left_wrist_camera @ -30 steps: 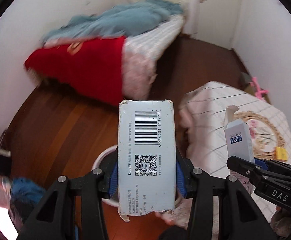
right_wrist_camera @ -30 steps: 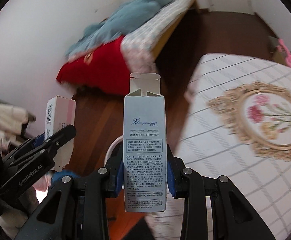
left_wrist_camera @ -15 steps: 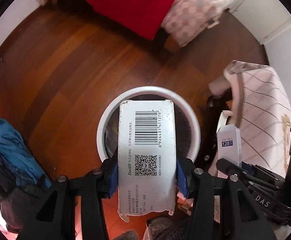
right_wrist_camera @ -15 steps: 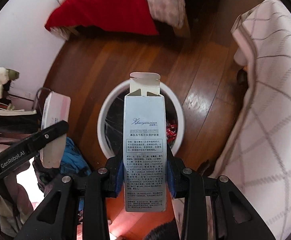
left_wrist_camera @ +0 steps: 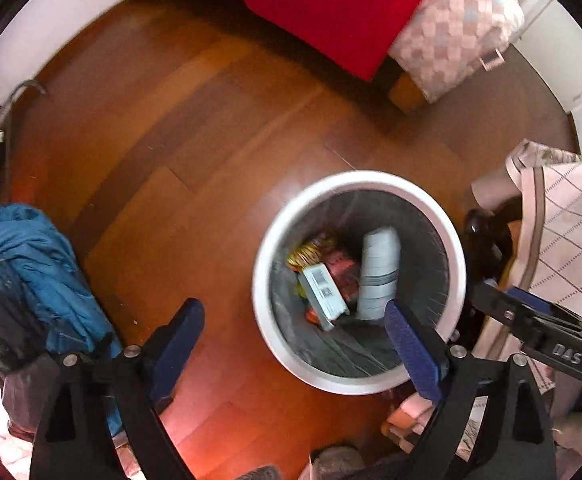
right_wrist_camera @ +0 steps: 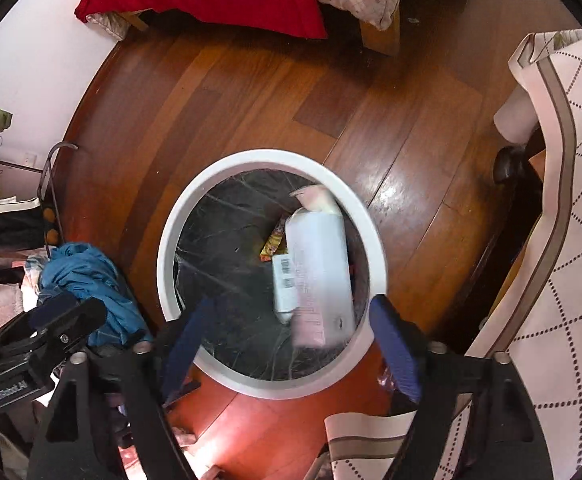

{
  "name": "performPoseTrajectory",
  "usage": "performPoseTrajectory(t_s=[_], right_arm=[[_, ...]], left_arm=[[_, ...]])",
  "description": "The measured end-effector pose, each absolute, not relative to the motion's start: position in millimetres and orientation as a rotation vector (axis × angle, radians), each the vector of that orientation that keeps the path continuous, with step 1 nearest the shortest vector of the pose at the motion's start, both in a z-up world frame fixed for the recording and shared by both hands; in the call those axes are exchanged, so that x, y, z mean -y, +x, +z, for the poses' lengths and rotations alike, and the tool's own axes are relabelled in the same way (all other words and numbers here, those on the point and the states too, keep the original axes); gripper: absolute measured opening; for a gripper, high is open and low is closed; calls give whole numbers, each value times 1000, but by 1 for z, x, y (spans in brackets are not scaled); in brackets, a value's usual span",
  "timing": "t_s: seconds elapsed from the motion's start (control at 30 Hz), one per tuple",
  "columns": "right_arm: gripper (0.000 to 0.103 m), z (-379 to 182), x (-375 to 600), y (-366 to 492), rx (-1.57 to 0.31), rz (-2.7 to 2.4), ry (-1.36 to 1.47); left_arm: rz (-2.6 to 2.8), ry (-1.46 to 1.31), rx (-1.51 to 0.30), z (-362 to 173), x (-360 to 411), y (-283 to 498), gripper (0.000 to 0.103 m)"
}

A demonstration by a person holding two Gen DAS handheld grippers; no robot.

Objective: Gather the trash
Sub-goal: 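Open both grippers to drop the two boxes into the bin, then move both tools back toward the table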

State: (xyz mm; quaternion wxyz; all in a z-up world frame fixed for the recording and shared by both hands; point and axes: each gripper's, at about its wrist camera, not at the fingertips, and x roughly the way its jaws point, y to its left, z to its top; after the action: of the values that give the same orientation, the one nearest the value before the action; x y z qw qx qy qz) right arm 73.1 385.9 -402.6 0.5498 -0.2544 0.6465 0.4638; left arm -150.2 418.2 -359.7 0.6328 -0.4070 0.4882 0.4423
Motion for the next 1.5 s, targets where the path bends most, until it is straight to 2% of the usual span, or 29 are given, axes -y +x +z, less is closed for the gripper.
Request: performPoseTrajectory(t_s=[0.03,0.07,0.1,0.37,0.67,1.27,1.5], right_arm=[[92,-401,-383,74,-1523,1097,-601],[103,-399,-380,76,-1518,1095,-601],[103,-397,-377,76,-1508,1088,-604],[103,-365,-334,65,-1413,1048,-639],[103,-323,-297,55,-1364,1066,-608],[103,-168,-207,50,-1199,1198,-408],[103,-129,-150,77,-1229,1238,-214]], left_arm=[[1028,-907,-1119,-357,-414,-151,92],[1041,-889,-1125,-356,-412,-152,92],[1064,-858,-1136,-354,-407,-152,92],[1063,-839,-1134,-341,-376,-155,92],[1060,-778,-1097,-300,-344,-157,92],[1036,-608,-935,-174,-267,-153,92],[1009,-574,-917,-149,-234,-123,92]])
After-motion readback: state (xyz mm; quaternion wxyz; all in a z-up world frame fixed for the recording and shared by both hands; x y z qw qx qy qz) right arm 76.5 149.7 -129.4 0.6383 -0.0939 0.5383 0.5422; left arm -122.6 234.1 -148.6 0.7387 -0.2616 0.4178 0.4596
